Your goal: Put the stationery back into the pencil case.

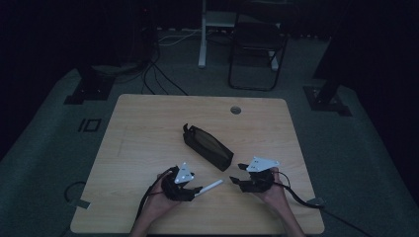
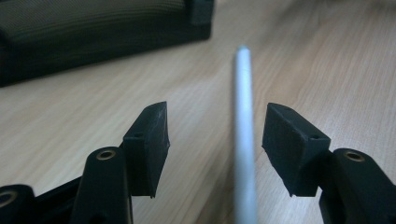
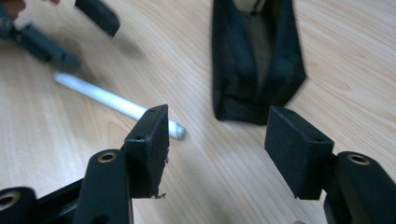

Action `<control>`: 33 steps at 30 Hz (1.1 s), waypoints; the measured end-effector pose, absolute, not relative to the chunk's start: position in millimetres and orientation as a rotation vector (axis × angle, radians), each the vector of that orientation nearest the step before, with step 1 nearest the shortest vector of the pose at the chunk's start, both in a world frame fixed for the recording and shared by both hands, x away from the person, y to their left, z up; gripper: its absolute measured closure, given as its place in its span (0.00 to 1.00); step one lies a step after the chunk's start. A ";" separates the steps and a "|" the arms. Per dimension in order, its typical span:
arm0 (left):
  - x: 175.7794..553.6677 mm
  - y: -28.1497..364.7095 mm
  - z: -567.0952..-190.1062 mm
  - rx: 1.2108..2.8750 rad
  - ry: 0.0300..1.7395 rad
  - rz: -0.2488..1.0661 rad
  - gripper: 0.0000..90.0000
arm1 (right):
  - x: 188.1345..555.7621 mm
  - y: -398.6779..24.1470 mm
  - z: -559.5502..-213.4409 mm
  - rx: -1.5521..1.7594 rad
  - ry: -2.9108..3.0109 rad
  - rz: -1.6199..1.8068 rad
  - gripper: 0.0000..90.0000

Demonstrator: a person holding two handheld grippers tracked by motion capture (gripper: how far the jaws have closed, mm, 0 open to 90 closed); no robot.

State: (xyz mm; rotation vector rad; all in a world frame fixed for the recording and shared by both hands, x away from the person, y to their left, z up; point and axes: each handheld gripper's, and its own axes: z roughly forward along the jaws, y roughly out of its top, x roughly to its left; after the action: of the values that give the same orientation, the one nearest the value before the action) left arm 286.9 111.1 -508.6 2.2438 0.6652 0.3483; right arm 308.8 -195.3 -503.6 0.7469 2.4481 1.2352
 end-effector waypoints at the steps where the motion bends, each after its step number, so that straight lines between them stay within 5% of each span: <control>1: 286.2 114.2 -507.4 2.235 0.674 0.357 0.46 | 307.9 -192.1 -503.2 0.731 2.453 1.237 0.44; 11: 285.1 139.3 -501.0 2.162 0.770 0.447 0.44 | 305.8 -157.1 -511.4 0.542 2.564 1.213 0.30; 18: 287.7 144.3 -502.3 2.156 0.808 0.477 0.44 | 307.6 -133.6 -519.6 0.412 2.641 1.203 0.30; 33: 294.0 147.7 -509.5 2.175 0.858 0.548 0.44 | 314.1 -117.7 -545.4 0.392 2.720 1.133 0.63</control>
State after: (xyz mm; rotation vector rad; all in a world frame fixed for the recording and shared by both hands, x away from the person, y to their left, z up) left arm 294.0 147.7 -509.5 2.1748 0.8576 0.5482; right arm 314.1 -117.7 -545.4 0.3919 2.7204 1.1330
